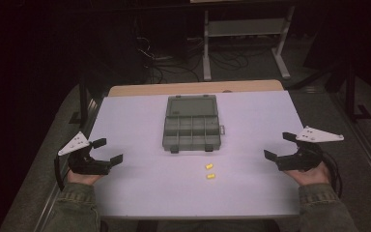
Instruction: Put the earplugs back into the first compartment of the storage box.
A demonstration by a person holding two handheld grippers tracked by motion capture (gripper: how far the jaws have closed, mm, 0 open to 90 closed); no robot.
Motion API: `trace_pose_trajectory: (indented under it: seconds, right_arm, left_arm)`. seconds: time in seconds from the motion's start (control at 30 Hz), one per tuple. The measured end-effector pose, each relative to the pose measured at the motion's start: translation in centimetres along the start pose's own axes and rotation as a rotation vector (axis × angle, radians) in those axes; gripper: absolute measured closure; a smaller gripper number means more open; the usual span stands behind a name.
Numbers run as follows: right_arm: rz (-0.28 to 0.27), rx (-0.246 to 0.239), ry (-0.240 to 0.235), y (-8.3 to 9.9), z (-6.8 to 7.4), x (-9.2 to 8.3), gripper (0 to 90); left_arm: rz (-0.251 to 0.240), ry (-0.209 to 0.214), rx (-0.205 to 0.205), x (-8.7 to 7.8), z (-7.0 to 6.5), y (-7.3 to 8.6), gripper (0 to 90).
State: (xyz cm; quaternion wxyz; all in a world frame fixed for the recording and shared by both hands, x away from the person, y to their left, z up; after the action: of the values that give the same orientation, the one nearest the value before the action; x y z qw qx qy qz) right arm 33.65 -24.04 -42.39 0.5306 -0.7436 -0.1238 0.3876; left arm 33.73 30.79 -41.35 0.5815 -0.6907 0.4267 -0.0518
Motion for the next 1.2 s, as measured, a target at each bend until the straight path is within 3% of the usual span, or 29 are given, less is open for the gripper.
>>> trace_pose_trajectory:
  seconds: [0.33,0.7,0.83,1.07,1.2]
  right_arm:
    - [0.005,0.006,0.000,0.3,0.1,-0.1,1.1]
    - [-0.002,0.006,-0.005,0.2,0.1,-0.2,1.1]
    - [0.001,0.012,-0.013,0.3,0.1,-0.2,1.3]
    - [0.000,0.013,-0.015,0.2,0.1,-0.2,1.3]
    - [0.003,0.015,-0.021,0.2,0.2,-0.2,1.3]
  left_arm:
    - [-0.006,0.007,0.004,0.0,-0.3,-0.1,0.0]
    - [0.026,0.008,0.040,0.5,-1.5,-0.2,0.0]
    - [0.036,0.006,0.057,0.7,-1.8,-0.7,0.0]
    - [0.099,0.027,0.133,1.9,-3.6,-1.9,0.0]
    - [0.115,0.048,0.144,2.3,-4.2,-2.4,0.0]
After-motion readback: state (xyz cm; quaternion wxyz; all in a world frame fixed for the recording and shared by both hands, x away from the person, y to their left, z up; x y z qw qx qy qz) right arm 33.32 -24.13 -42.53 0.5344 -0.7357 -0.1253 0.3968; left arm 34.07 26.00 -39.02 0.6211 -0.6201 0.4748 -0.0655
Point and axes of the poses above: each handheld gripper's, and its own axes: x roughly forward along the jaws, y roughly out of its underside, z roughly to its left, the point moved 6 cm from there along x, roughly forward along the jaws, and after that the axes turned 14 degrees about -x, right-handed, at the moved point
